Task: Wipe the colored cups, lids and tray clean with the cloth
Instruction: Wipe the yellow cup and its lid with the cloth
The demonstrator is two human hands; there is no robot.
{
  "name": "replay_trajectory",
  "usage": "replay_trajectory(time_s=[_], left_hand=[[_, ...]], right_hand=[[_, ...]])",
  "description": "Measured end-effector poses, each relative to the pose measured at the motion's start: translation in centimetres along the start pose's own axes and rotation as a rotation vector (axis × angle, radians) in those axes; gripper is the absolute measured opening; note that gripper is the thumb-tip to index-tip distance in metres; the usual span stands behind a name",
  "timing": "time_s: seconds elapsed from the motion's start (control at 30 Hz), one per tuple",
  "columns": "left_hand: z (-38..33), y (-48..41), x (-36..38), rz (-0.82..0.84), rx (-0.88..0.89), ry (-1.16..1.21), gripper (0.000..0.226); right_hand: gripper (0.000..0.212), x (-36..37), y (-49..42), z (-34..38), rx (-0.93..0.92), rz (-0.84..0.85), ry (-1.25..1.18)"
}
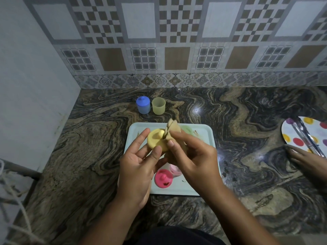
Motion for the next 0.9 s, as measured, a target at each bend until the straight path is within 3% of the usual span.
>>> replay_trajectory(time_s=[0.1,0.23,0.37,0.57,0.73,0.9], left_hand=[[0.1,0.1,-0.3,0.01,0.003,-0.031,0.056],[0.2,0.4,-0.6,0.027,0.012,-0.03,0.054],[0.4,0.1,-0.6,-0.029,0.022,-0.002,0.047],[0.3,0.1,-0.8,0.015,0.016,-0.038,0.053],[0.8,0.5,-0.9,0.027,-0.022,-0.016,0.045],[0.9,0.8,0.0,0.027,0.044,-0.082,0.062]], right_hand=[[0.015,-0.2,0.1,0.7,-0.103,-0.025,0.091],[0.013,-0.9,-0.9,0.4,0.034,-0.115,0.081],[0.018,-0.2,-0.5,0.1,0.102,-0.025,0.008],[0.022,-0.3,0.7,0.3,-0.028,-0.021,0.095],[0.019,-0.6,-0.1,0.9,0.088,-0.06,-0.013],[0.017,-0.2,-0.3,0.7,0.176,-0.047,-0.027]])
Point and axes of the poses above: each hand's wrist, its own y-axis away from the middle knuckle, its own x-axis out of the palm, z = x × y, the point moved 2 cm from there along -y, towards the middle knuckle
